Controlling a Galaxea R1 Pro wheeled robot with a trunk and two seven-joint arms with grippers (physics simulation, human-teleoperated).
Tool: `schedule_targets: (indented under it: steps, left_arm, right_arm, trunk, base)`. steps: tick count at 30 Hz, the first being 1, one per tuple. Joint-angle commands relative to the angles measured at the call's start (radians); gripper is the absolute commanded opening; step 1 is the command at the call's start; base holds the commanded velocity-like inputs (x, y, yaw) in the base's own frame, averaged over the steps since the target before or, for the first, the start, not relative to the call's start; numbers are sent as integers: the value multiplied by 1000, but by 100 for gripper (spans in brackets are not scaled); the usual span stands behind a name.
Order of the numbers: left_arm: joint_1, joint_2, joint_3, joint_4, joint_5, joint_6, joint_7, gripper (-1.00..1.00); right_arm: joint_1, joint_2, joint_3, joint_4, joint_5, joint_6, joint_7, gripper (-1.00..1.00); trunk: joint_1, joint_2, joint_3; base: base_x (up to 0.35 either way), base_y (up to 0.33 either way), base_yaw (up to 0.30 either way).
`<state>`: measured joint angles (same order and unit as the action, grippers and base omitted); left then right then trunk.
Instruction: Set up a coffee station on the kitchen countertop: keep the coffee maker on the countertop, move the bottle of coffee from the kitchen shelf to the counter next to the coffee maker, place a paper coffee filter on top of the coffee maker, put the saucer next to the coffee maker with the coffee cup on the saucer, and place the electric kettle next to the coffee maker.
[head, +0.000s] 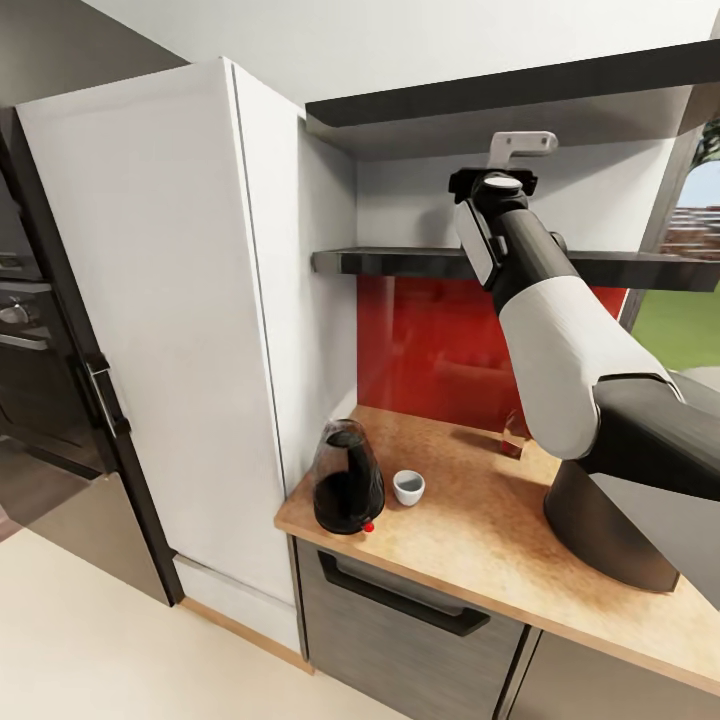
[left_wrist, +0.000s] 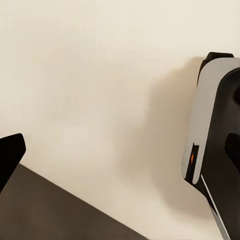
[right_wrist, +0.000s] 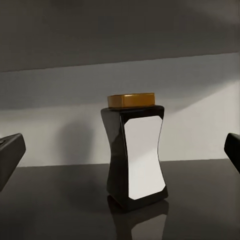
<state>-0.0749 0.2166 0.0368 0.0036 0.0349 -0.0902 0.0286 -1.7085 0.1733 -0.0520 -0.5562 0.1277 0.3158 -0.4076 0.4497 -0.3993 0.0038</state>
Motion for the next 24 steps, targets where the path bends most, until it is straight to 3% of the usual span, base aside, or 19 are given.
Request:
schedule_targets:
  steps: [1,24]
  left_arm:
    - [0,0,3,1,4,-3,1,100]
    - [0,1,3,-1,5,-2,1,100]
  right_arm:
    - [0,1,-4,-1,10,7,1,100]
    - [0,1,-3,7,9,6,1,100]
  trunk:
    - [0,-1,0]
    - [0,-1,0]
  base:
    - [0,0,0]
    - [0,0,-5]
